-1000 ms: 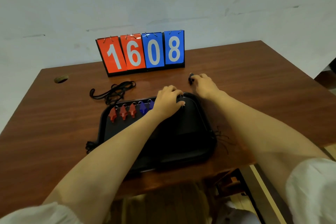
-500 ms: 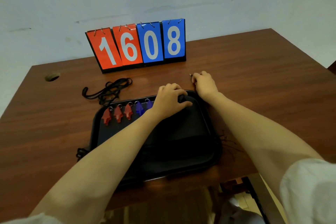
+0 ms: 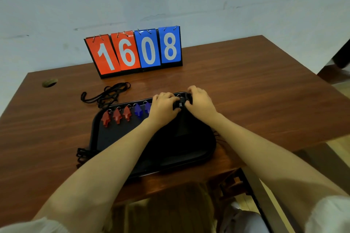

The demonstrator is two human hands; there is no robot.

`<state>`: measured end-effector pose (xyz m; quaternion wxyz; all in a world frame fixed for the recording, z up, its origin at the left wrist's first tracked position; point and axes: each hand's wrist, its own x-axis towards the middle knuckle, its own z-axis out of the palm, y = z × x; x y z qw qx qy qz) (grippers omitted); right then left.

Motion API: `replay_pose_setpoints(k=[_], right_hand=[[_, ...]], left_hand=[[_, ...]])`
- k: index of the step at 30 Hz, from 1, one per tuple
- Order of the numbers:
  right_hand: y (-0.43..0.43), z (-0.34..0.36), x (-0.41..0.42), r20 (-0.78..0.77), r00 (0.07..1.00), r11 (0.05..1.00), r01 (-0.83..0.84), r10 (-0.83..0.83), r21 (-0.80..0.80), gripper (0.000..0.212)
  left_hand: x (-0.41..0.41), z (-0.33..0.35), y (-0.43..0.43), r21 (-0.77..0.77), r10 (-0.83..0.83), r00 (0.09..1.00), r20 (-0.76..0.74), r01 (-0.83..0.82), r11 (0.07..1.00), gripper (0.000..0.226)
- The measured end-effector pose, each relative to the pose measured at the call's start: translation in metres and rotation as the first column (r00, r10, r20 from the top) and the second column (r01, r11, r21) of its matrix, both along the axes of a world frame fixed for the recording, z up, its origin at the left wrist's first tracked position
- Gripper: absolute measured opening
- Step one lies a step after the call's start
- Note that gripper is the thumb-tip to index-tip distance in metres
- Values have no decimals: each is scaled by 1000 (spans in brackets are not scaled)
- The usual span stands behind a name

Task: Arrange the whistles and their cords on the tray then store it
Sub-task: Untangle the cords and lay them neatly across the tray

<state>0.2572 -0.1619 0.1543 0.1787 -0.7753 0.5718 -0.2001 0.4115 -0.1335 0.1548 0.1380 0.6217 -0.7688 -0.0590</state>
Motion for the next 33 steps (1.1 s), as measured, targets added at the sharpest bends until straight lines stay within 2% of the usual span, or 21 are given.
replay_pose_setpoints(k=[3, 7, 17, 22, 29, 33], right_hand=[[2, -1, 1, -65, 997, 999, 34, -33, 17, 26], [3, -3, 5, -193, 981, 999, 27, -35, -44, 27], [13, 12, 4, -188, 982, 998, 14, -26, -66, 34], [16, 40, 35, -140, 983, 986, -130, 115, -100, 29], [11, 44, 131, -111, 939, 943, -331, 325, -36, 29], [-11, 38, 181, -127, 920, 928, -373, 371, 4, 31]], left_hand=[[-1, -3, 4, -23, -5, 1000, 20, 5, 1000, 43], [-2, -4, 5, -25, -7, 1000, 22, 7, 1000, 42], [2, 8, 12, 5, 14, 1000, 2, -14, 1000, 41], [31, 29, 20, 10, 145, 987, -67, -144, 989, 36], [120, 36, 27, -12, 369, 929, -17, -369, 929, 31], [179, 37, 21, 74, 484, 874, -51, -480, 874, 27]])
